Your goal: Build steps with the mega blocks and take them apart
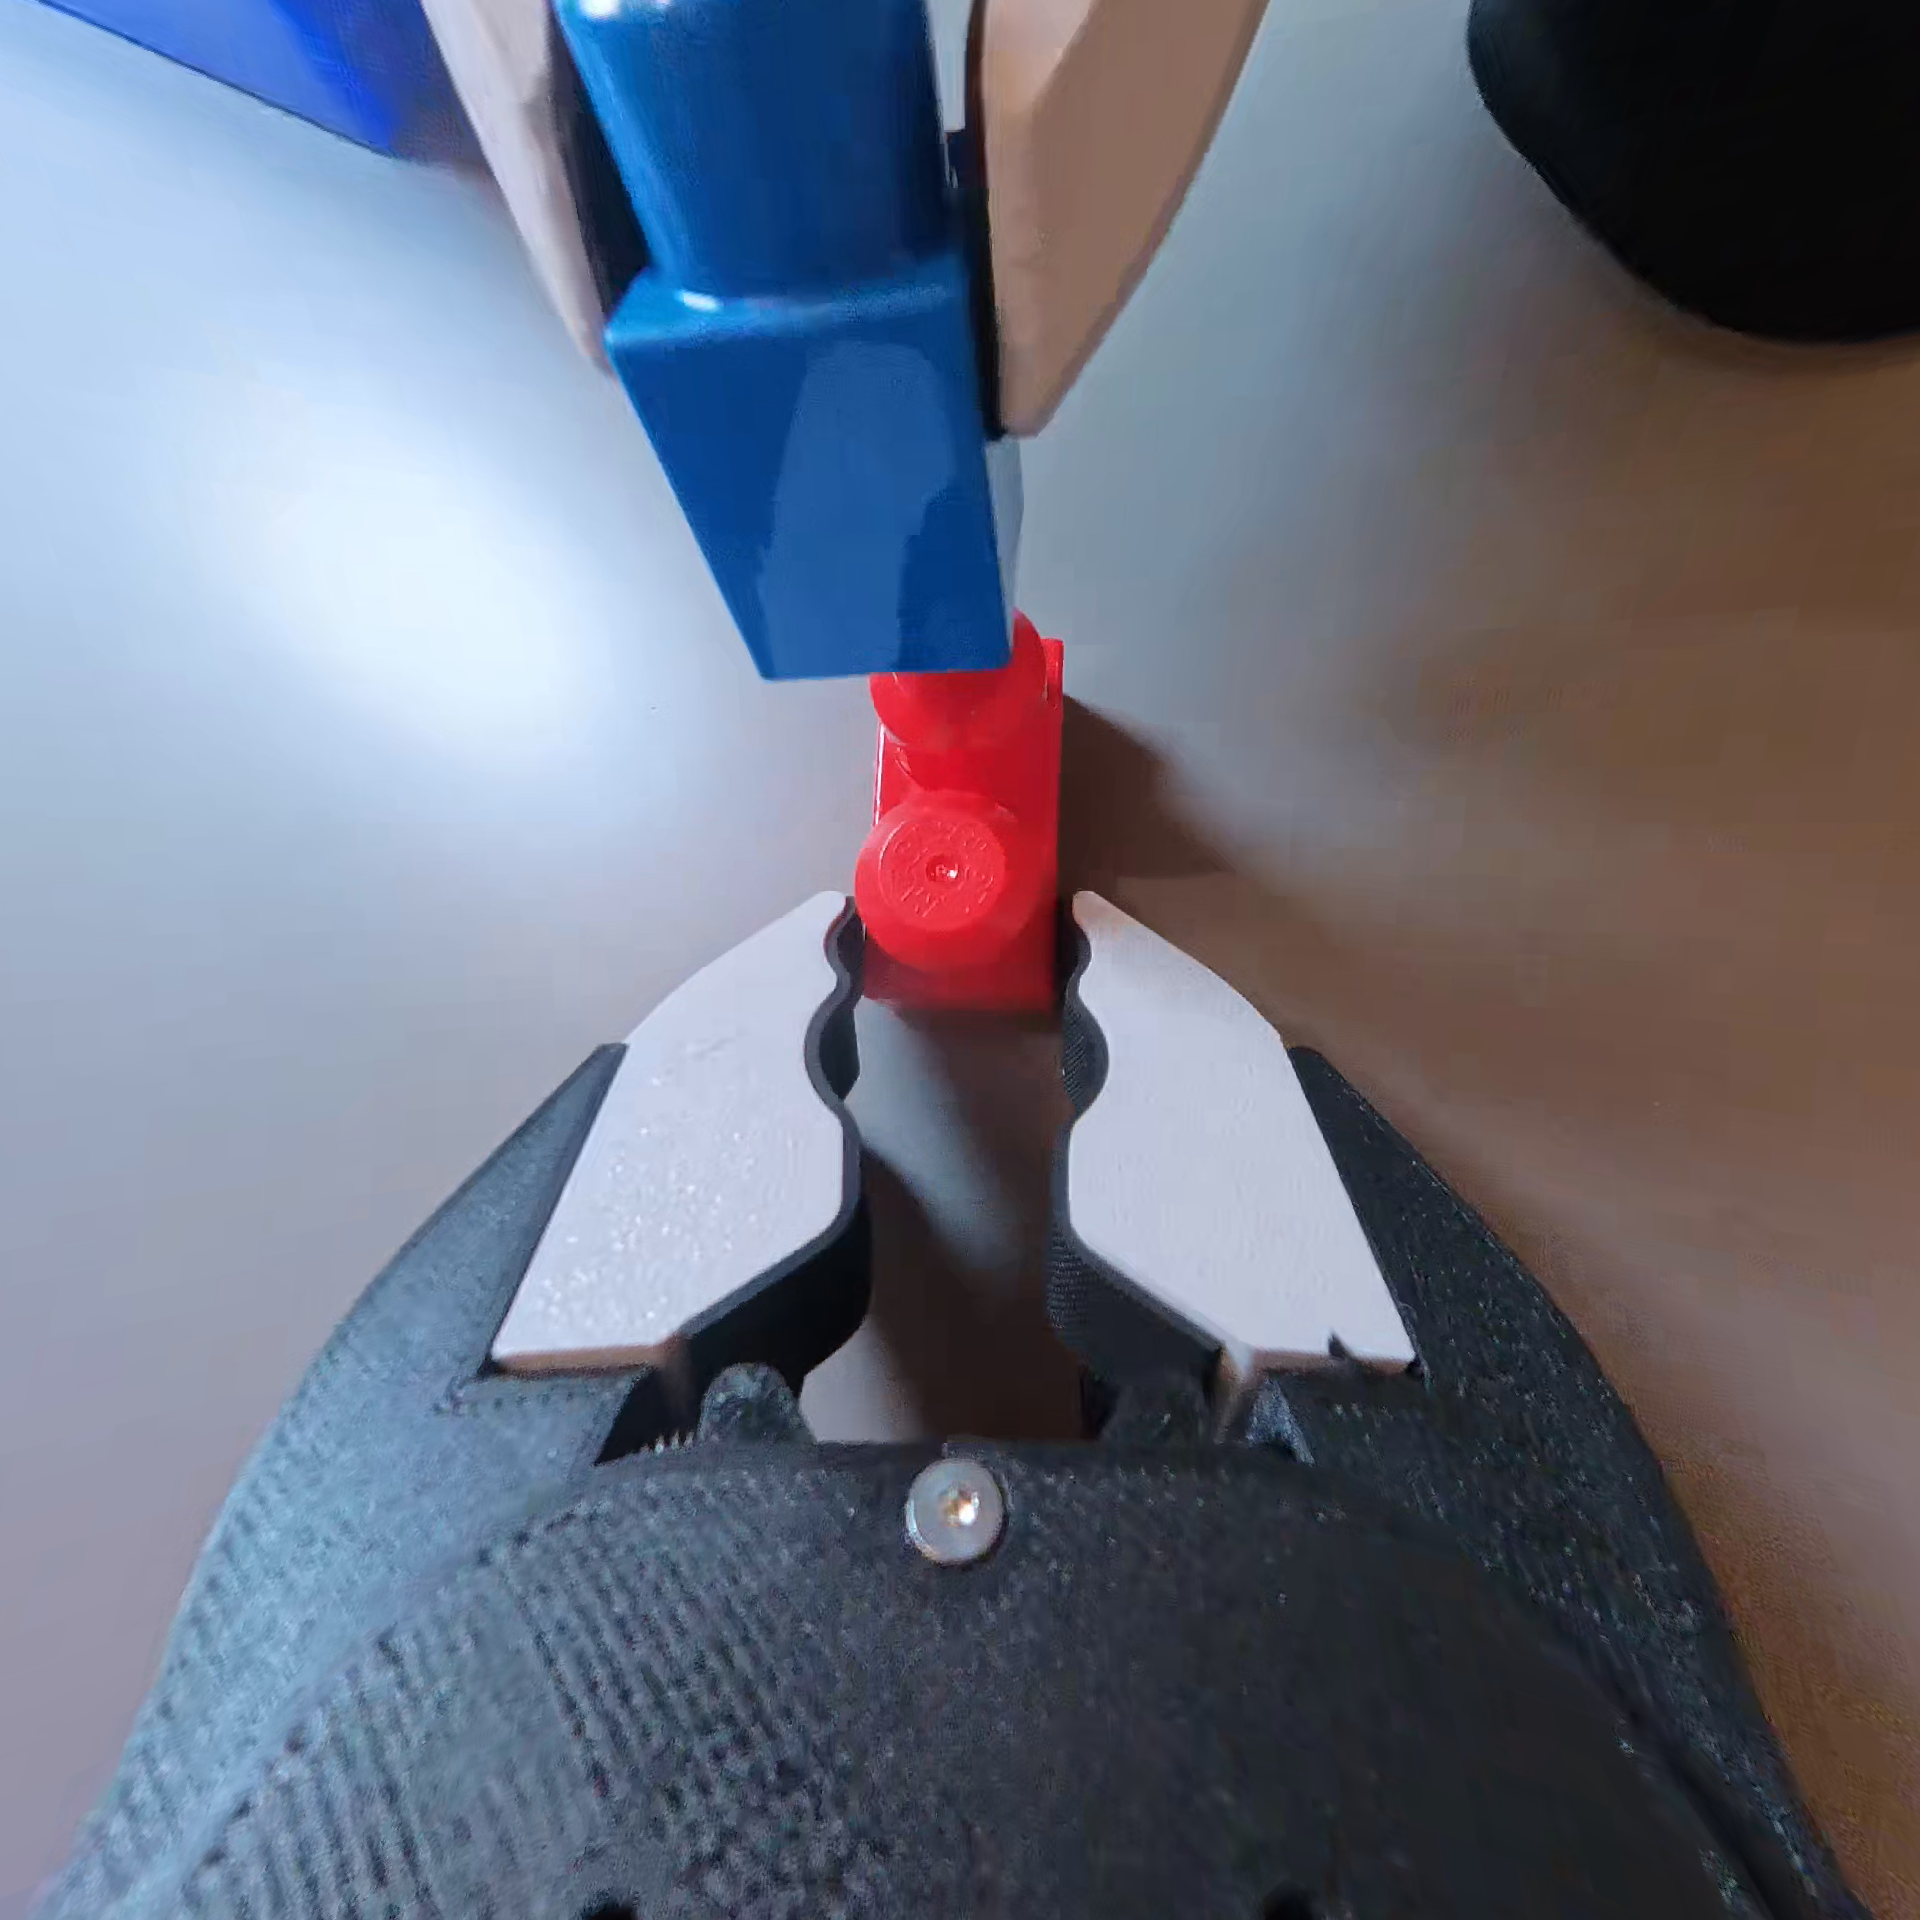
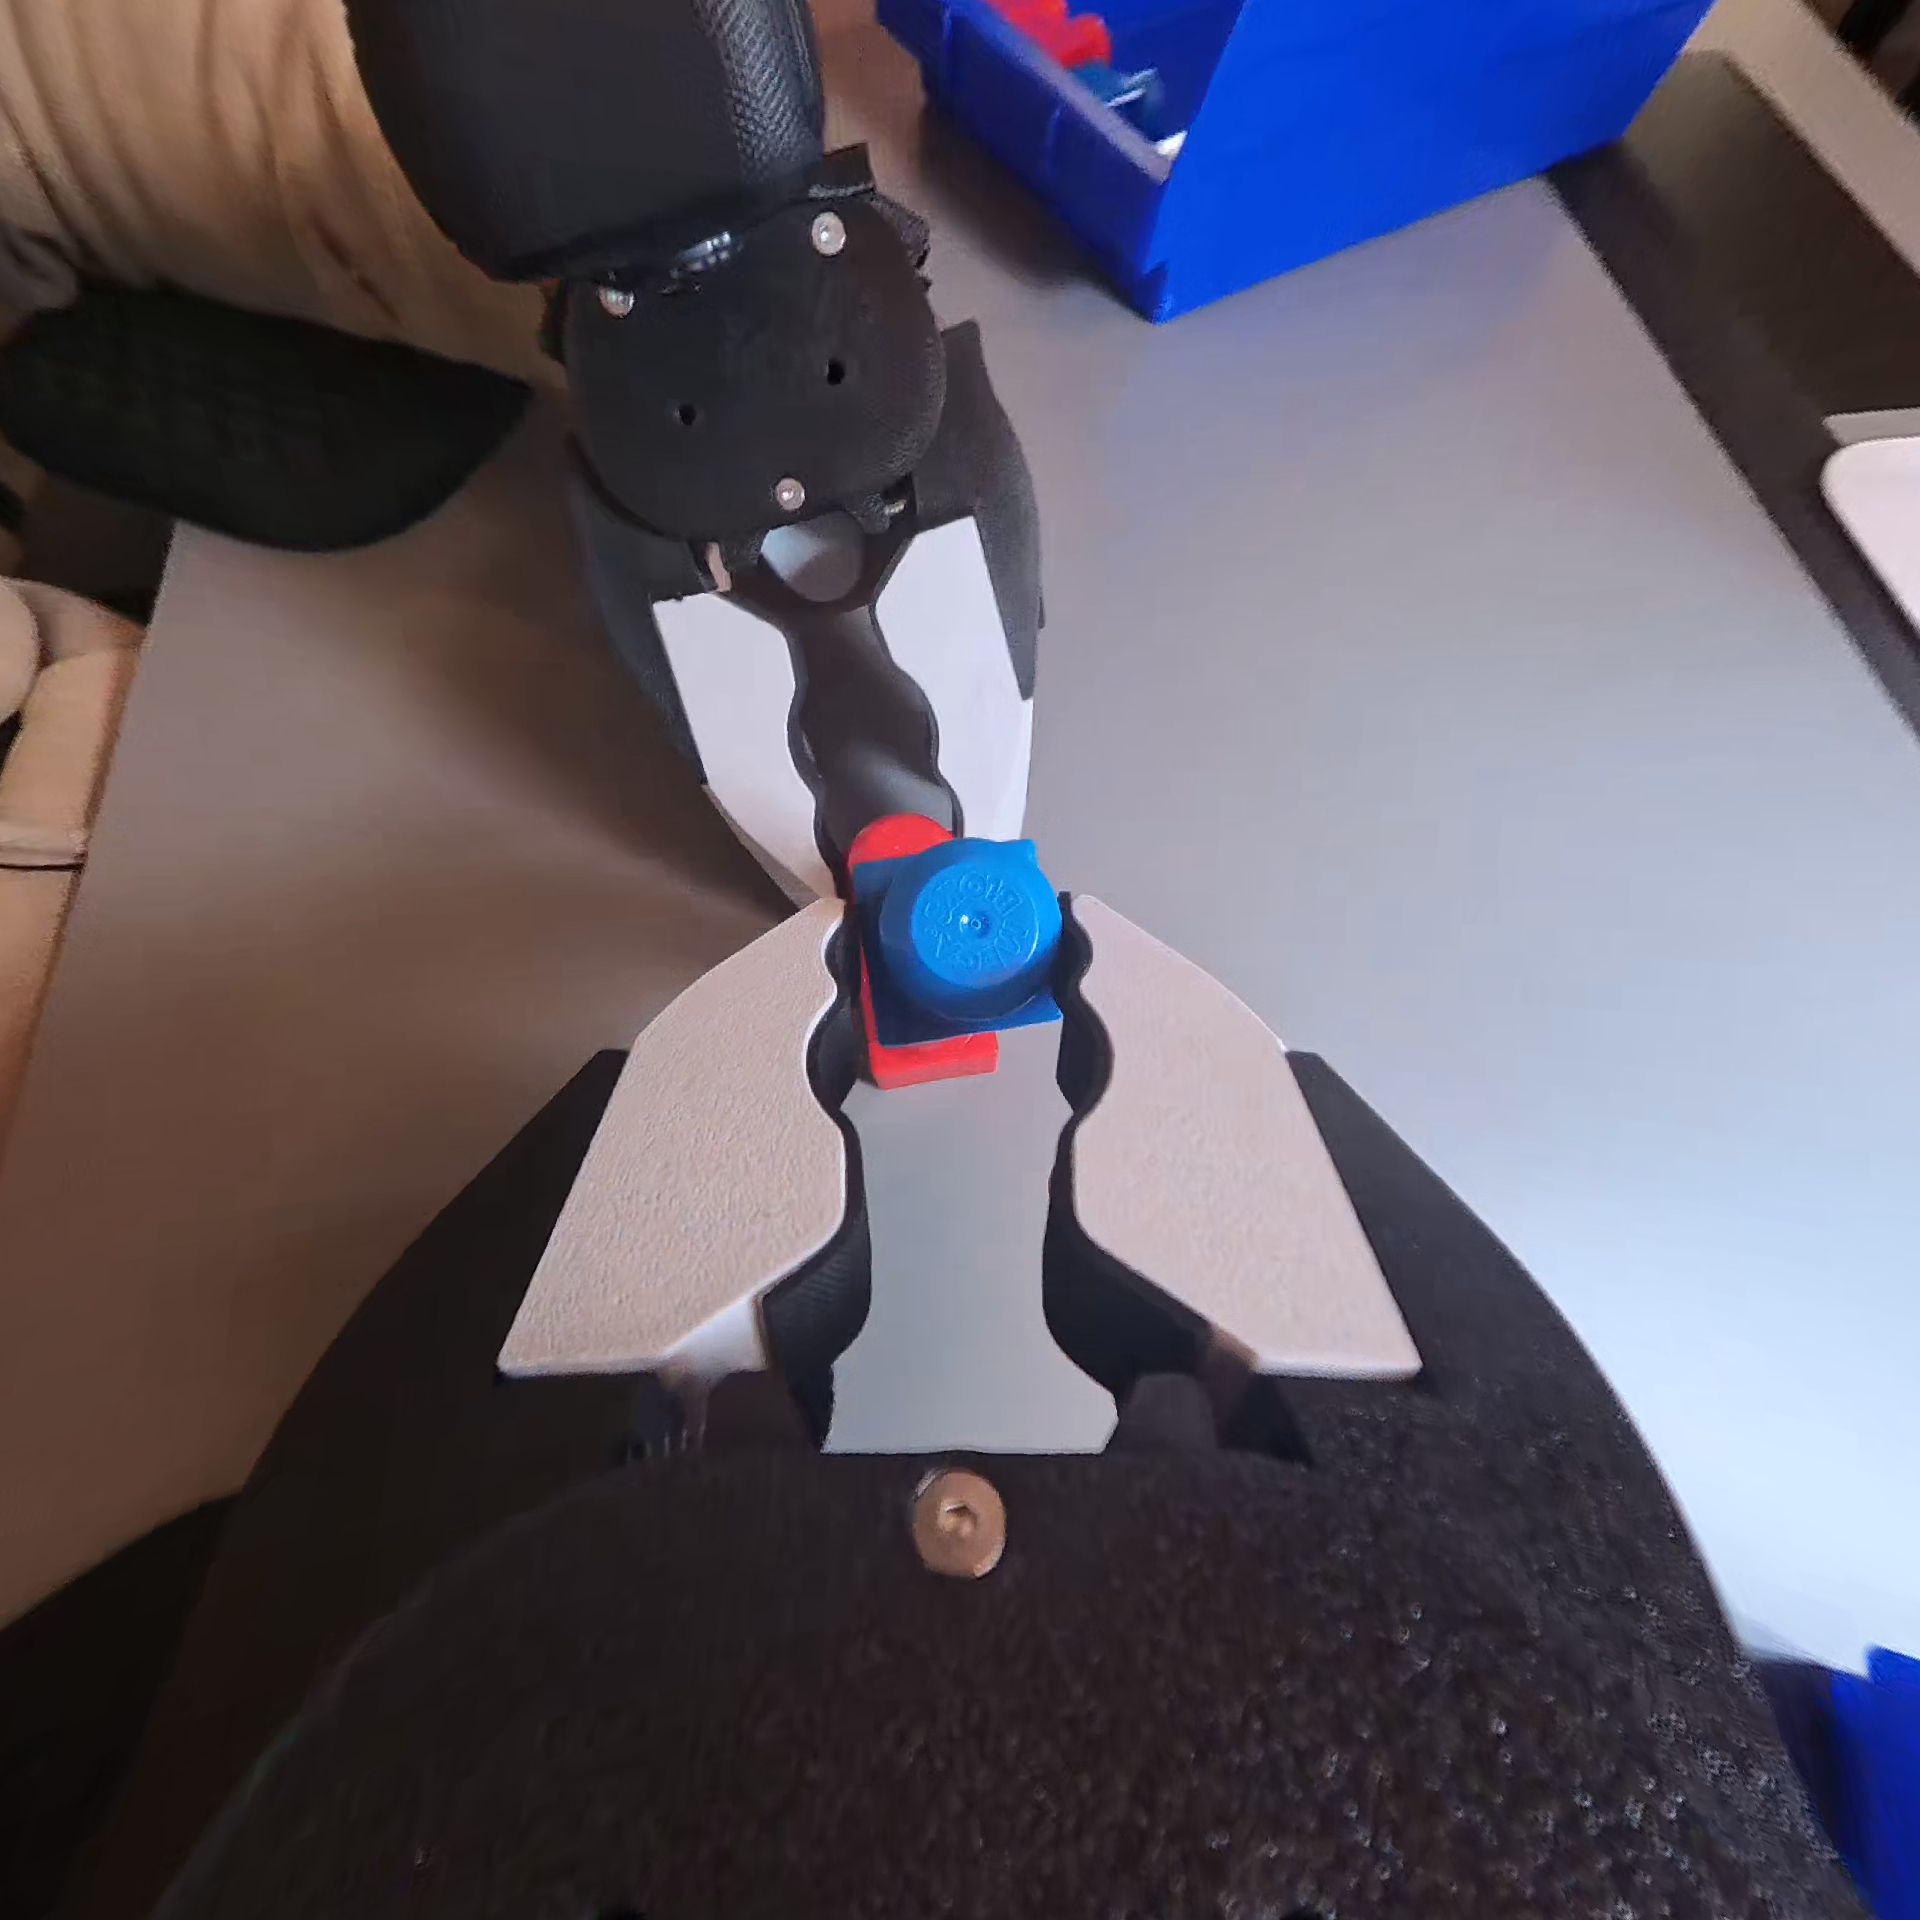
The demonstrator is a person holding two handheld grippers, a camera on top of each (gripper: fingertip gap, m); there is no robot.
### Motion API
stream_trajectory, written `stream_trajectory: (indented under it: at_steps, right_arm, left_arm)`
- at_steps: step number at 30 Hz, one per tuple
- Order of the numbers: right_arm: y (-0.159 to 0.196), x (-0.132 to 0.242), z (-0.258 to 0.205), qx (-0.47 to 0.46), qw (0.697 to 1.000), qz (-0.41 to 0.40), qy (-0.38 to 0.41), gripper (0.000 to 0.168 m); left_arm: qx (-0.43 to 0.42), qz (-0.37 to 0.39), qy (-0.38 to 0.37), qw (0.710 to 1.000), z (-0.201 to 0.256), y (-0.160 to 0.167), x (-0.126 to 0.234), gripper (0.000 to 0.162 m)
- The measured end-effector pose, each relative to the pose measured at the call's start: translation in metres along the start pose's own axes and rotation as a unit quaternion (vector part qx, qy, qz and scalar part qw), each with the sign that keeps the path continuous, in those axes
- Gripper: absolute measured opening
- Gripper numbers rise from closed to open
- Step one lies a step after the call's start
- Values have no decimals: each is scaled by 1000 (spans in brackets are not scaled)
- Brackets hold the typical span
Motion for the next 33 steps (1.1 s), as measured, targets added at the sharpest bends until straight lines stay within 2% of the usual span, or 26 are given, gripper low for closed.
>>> stream_trajectory:
  at_steps: [3, 6, 10, 14, 17, 25, 31, 33]
  right_arm:
    - [7, -6, -12, -3, 999, -43, -29, 35]
    - [16, -15, -15, -7, 996, -88, -21, 35]
    - [15, -23, -18, -9, 994, -111, -13, 35]
    - [13, -28, -22, 23, 986, -165, 11, 35]
    - [13, -27, -23, 17, 989, -147, 8, 35]
    - [5, -11, -19, -25, 998, -52, -23, 35]
    - [0, -3, -13, -96, 993, 21, -67, 35]
    - [0, -3, -13, -102, 992, 30, -73, 35]
  left_arm:
    - [-5, 0, 12, 1000, 7, -1, 2, 36]
    - [0, 1, 26, 1000, 10, -1, 4, 36]
    - [-4, -5, 28, 1000, 12, 0, 3, 36]
    - [-2, -4, 30, 1000, 13, 0, 4, 36]
    - [8, 6, 36, 999, 14, 0, 7, 36]
    - [67, 105, 73, 990, 7, -17, 28, 35]
    - [116, 194, 91, 970, 1, -30, 46, 32]
    - [116, 197, 88, 969, 0, -31, 48, 32]
Point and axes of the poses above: each gripper's, where its closed fingertips meet, x back along the fingers, y out of its underside, z = x × y across the jaws, the point moved 4 cm from there along x, back along the fingers, and after that the axes turned 3 degrees about -x, right-handed, at the moved point
